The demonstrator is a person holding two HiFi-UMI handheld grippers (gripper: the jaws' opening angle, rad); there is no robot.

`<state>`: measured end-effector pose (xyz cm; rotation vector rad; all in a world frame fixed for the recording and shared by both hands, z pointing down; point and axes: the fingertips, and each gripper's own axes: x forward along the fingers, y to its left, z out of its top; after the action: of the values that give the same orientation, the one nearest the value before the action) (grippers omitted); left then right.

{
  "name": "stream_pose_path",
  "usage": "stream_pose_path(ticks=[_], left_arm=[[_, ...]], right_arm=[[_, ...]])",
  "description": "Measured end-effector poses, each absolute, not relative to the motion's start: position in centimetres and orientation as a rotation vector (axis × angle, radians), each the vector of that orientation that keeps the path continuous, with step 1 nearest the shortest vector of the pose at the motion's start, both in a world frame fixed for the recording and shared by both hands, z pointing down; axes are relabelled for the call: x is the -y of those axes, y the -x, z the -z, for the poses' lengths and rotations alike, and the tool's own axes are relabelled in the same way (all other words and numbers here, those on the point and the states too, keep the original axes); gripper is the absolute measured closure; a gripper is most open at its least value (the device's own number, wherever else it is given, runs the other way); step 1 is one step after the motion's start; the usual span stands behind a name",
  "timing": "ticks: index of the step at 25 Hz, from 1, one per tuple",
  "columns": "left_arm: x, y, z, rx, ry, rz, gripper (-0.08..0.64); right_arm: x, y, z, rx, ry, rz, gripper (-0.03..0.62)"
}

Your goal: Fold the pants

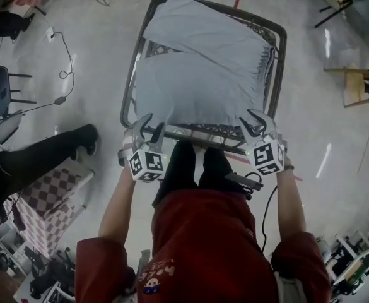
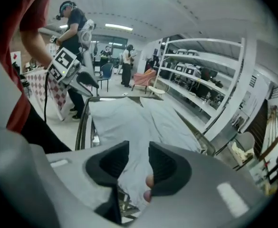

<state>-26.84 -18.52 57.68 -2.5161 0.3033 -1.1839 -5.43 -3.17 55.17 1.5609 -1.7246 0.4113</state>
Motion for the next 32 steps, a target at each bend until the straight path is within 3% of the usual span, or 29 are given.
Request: stream_pose_path(ticks=[9,32], left_arm=[[18.4,28.6,-64.7,-0.024,2.293,1.549,0.328],[16.6,28.2,-69.7,0.306,2.168,1.743,0.355]], right_arm=[[-0.9,4.6,-63.8,1.573,-1.147,-0.468,0.434],[-1.6,5.8,-70.0,1.539,-0.895,-0.611,0.436]])
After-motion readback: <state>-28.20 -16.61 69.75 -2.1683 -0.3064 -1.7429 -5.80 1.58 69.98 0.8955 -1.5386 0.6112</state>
